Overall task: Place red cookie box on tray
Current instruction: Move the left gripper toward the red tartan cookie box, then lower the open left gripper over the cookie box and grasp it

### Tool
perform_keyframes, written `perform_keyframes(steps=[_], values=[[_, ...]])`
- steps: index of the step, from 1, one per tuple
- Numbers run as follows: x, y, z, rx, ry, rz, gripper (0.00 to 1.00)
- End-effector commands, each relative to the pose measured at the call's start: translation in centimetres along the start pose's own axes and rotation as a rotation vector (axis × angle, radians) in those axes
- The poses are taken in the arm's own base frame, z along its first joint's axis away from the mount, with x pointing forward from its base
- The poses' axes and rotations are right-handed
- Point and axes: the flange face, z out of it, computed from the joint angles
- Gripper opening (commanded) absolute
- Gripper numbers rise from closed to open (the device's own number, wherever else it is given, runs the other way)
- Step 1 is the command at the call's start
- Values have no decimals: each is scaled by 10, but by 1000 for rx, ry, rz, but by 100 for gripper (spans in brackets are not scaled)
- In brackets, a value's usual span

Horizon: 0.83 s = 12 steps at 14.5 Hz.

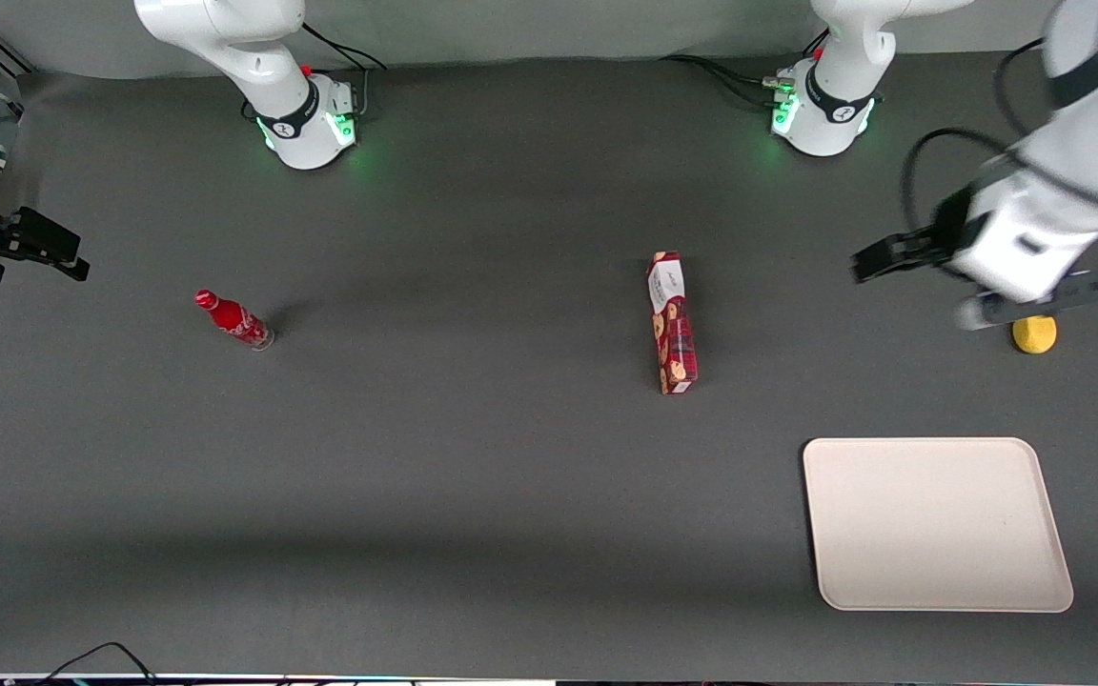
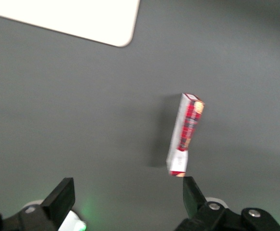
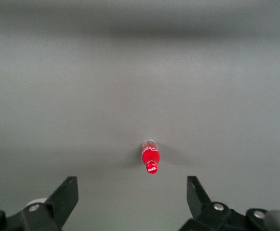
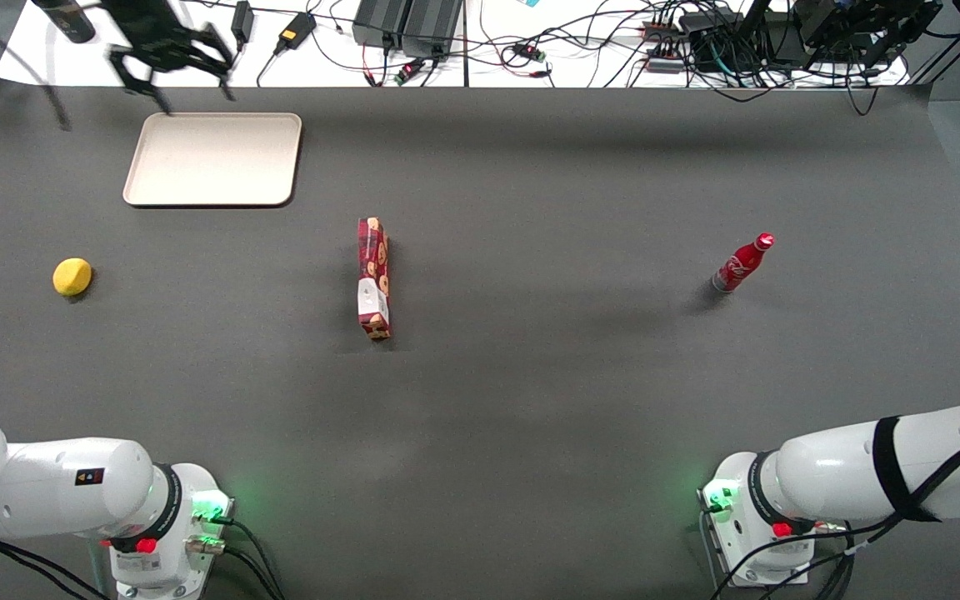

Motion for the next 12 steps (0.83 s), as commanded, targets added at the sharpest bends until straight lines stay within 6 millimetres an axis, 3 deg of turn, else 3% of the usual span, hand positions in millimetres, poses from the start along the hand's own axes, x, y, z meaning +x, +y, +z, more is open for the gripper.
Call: perform_keyframes(steps=[1, 3, 5, 9, 12], values=[[6, 79, 79, -32, -70, -81, 100], [10, 108, 137, -51, -93, -106, 100], [5, 123, 186, -56, -84, -88, 100], [-9, 123, 287, -50, -19, -39, 100], [-1, 122, 335, -21, -19, 10, 100]])
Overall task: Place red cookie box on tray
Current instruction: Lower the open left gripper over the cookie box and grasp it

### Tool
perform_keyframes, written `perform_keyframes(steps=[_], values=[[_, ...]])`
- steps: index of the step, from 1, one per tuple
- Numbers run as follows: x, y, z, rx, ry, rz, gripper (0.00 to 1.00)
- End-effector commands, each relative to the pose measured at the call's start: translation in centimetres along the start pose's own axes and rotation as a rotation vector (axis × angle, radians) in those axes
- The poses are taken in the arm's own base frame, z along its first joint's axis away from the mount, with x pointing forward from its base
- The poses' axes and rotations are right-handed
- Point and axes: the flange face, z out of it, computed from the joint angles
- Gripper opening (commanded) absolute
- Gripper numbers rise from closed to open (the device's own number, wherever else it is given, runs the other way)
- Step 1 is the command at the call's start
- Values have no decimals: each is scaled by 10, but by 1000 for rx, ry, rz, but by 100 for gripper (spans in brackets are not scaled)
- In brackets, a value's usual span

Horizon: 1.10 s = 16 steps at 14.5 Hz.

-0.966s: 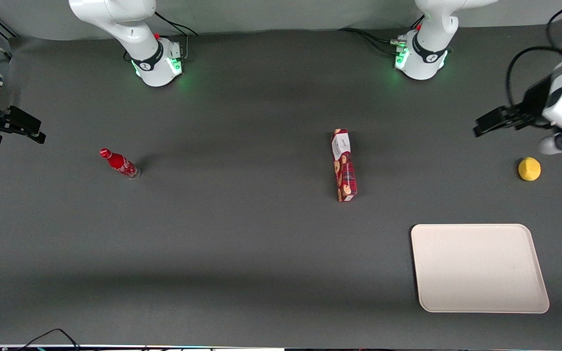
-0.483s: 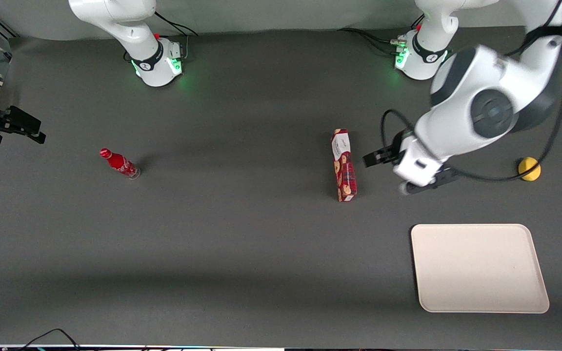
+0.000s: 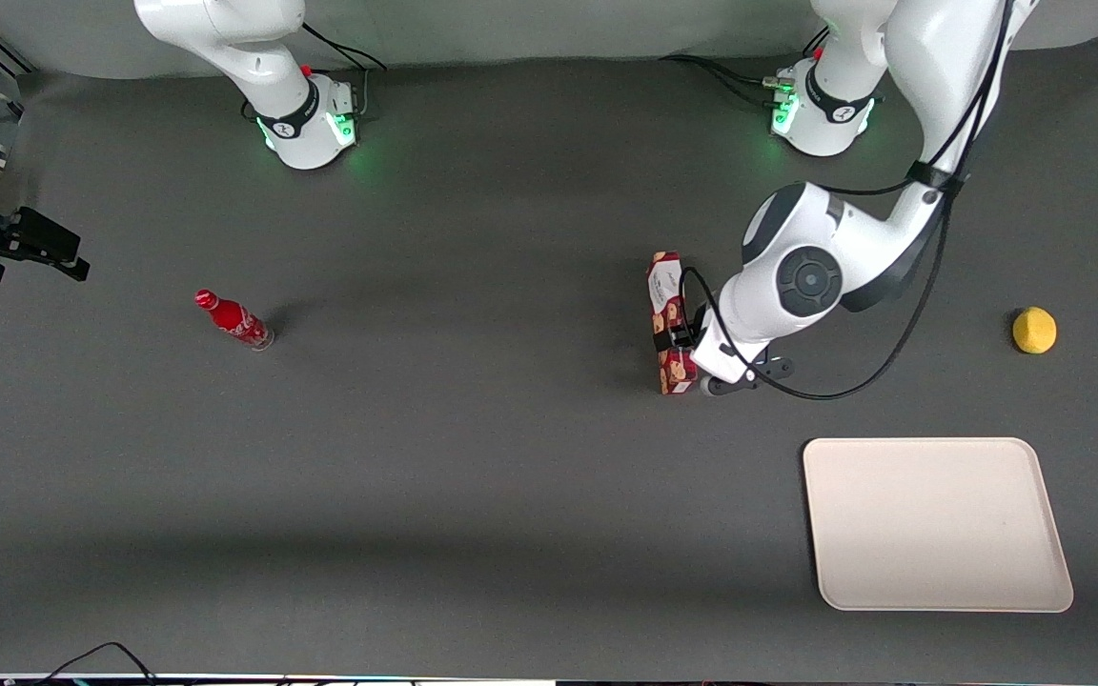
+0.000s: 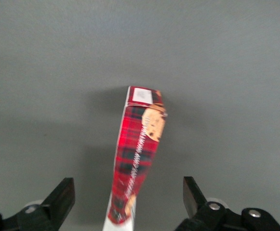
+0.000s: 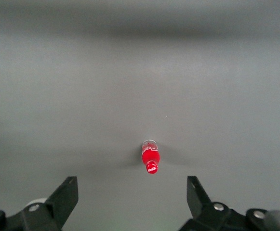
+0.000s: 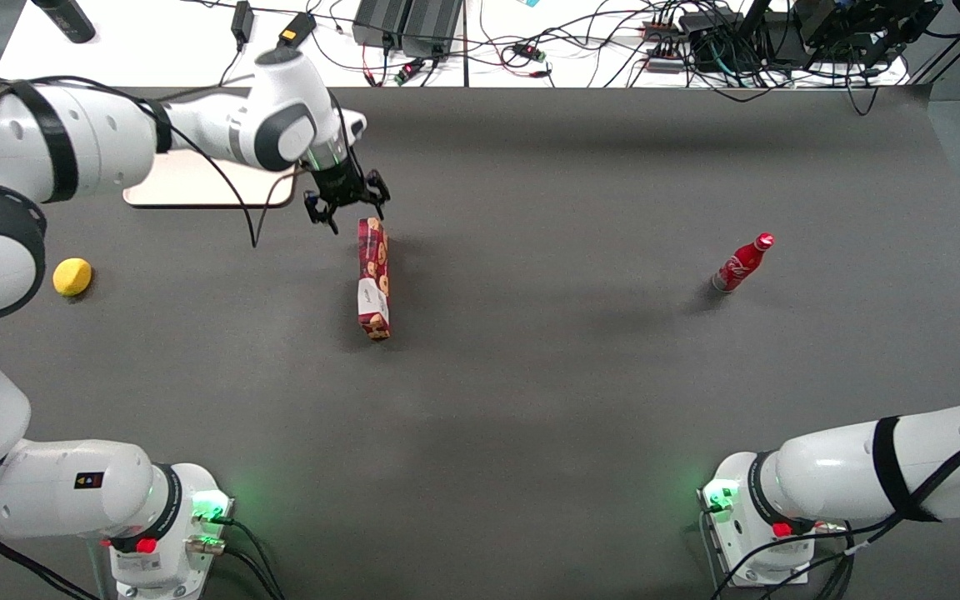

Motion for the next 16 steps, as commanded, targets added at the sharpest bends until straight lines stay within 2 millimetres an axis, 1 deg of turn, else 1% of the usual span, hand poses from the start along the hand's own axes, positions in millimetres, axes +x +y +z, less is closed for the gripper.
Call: perform_keyframes(steps=[1, 3, 4, 5, 6, 9, 11, 13, 14, 15, 16], values=[[4, -2, 41, 32, 25, 43, 100], [-8, -4, 68, 58, 21, 81, 100], [-15, -7, 81, 48, 24, 71, 81], [-22, -9, 90, 47, 20, 70, 9], [-23, -10, 93, 49, 16, 71, 0], [-22, -10, 91, 47, 19, 66, 0], [-17, -12, 83, 52, 22, 57, 0], [-4, -16, 58, 50, 50, 44, 0], [4, -17, 42, 61, 54, 39, 0], [12, -16, 21, 75, 57, 29, 0], [25, -18, -5, 85, 63, 8, 0]])
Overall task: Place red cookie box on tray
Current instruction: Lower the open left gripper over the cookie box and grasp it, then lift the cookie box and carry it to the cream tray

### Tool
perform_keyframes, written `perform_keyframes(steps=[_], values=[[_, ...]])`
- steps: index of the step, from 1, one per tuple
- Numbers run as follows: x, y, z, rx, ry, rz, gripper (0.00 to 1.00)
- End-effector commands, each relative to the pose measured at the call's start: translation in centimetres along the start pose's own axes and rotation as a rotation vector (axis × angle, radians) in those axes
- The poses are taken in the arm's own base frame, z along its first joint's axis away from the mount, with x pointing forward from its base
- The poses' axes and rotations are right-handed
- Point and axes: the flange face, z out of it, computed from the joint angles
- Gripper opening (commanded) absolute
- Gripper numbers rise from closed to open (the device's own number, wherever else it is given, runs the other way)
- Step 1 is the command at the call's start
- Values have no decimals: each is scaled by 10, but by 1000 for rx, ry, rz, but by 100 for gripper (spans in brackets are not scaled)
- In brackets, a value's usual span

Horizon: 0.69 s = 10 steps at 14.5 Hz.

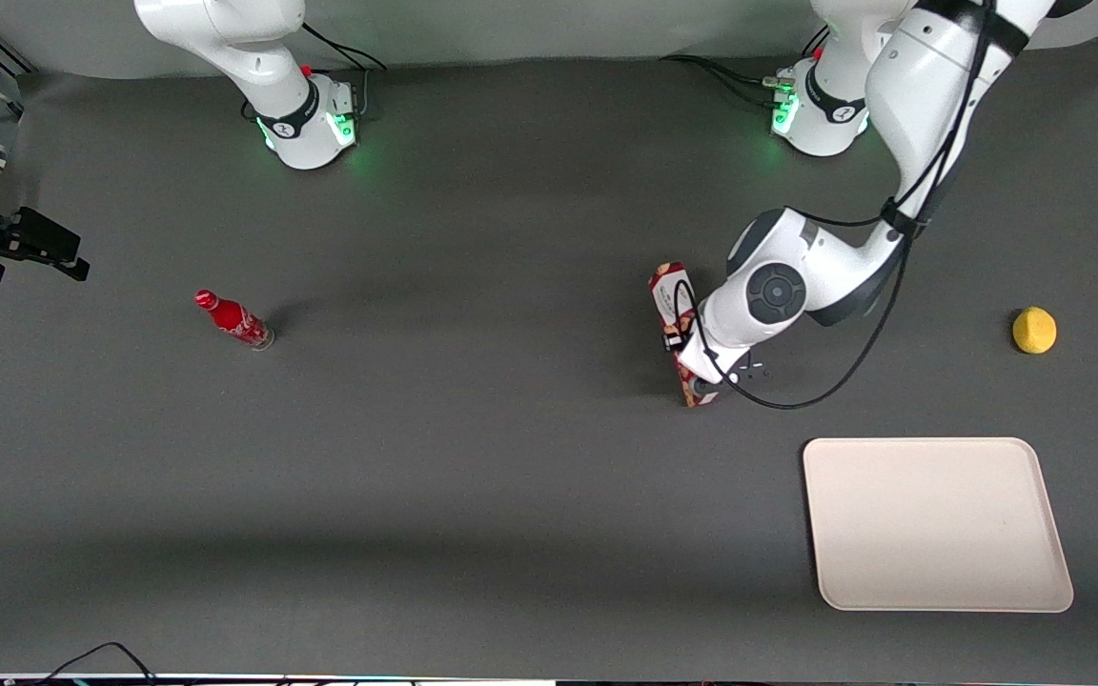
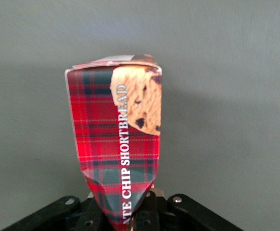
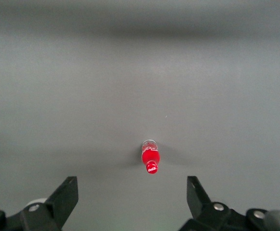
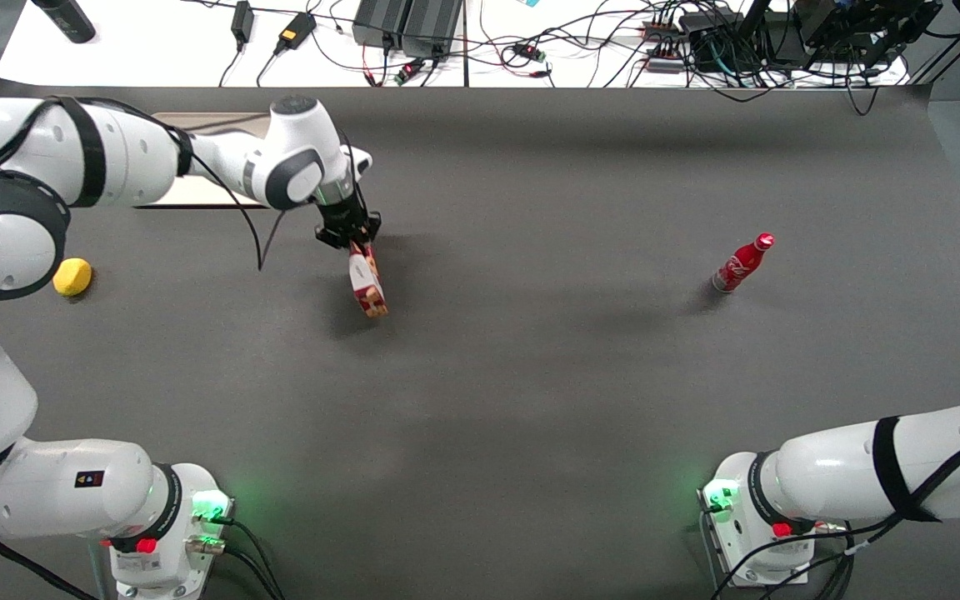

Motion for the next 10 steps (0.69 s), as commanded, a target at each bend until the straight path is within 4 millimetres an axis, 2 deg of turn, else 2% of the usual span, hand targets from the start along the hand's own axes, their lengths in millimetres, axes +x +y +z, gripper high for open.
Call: perform_keyframes(steps=[1, 3, 6, 8, 10], values=[[33, -8, -95, 59, 38, -58, 0], [53, -17, -150, 90, 24, -95, 0], [73, -43, -244, 122, 7, -115, 0], [85, -76, -295, 125, 7, -93, 0], [100, -120, -329, 133, 11, -49, 0]])
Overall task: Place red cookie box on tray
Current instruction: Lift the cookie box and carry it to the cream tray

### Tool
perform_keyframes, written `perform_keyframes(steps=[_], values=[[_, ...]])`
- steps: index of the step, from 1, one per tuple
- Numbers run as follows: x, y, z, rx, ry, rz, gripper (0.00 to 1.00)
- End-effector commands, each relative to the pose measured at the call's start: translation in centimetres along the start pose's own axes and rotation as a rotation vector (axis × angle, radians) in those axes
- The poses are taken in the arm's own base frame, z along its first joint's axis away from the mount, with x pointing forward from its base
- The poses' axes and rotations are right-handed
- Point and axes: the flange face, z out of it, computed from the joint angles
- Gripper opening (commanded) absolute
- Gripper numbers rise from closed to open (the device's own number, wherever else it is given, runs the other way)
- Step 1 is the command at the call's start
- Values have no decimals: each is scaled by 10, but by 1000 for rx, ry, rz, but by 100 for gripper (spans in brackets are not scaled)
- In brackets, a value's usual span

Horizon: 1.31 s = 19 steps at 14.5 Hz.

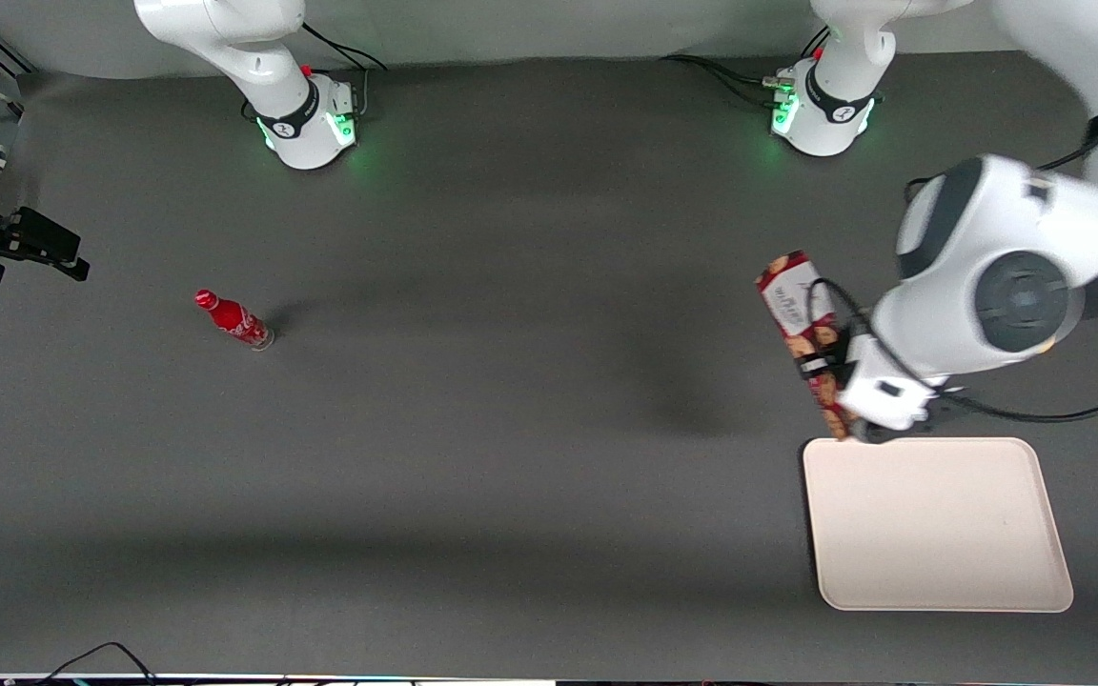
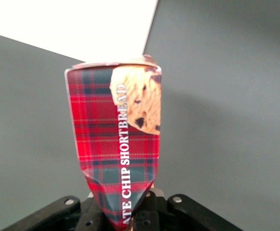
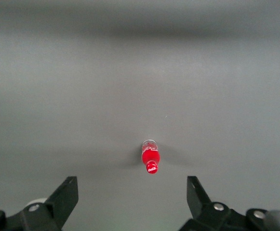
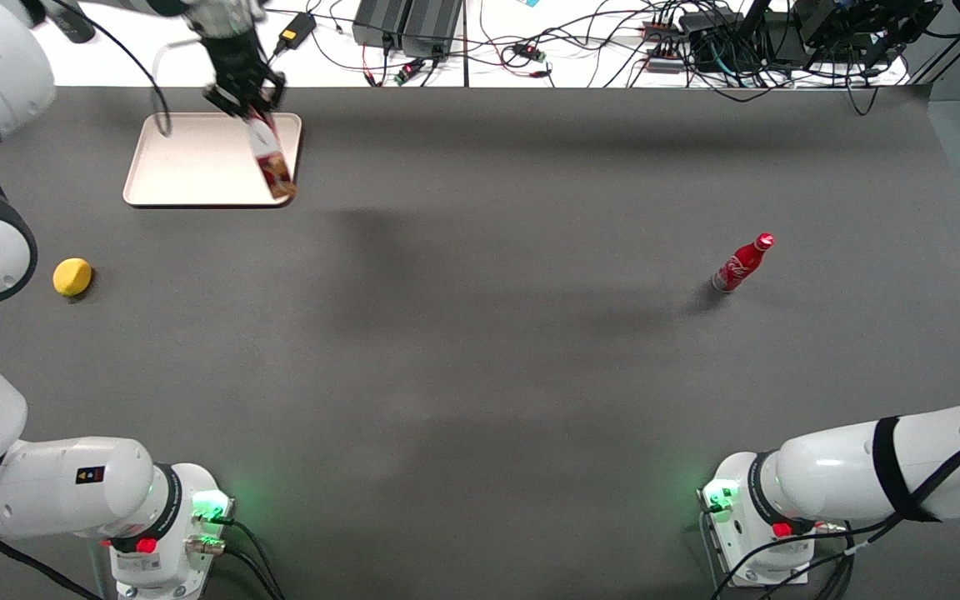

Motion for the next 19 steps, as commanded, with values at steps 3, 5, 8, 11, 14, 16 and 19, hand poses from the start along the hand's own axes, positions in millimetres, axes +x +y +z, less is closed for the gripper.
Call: perform_keyframes(steps=[3, 5, 8, 11, 14, 16, 19], values=[[62, -136, -63, 27, 32, 135, 0], [91, -189, -53, 53, 55, 203, 0], [149, -236, 0, 76, 109, 257, 0], [204, -260, 84, 125, 144, 388, 0], [237, -274, 157, 158, 169, 420, 0], [252, -286, 193, 163, 200, 420, 0], [267, -296, 232, 170, 256, 423, 10]])
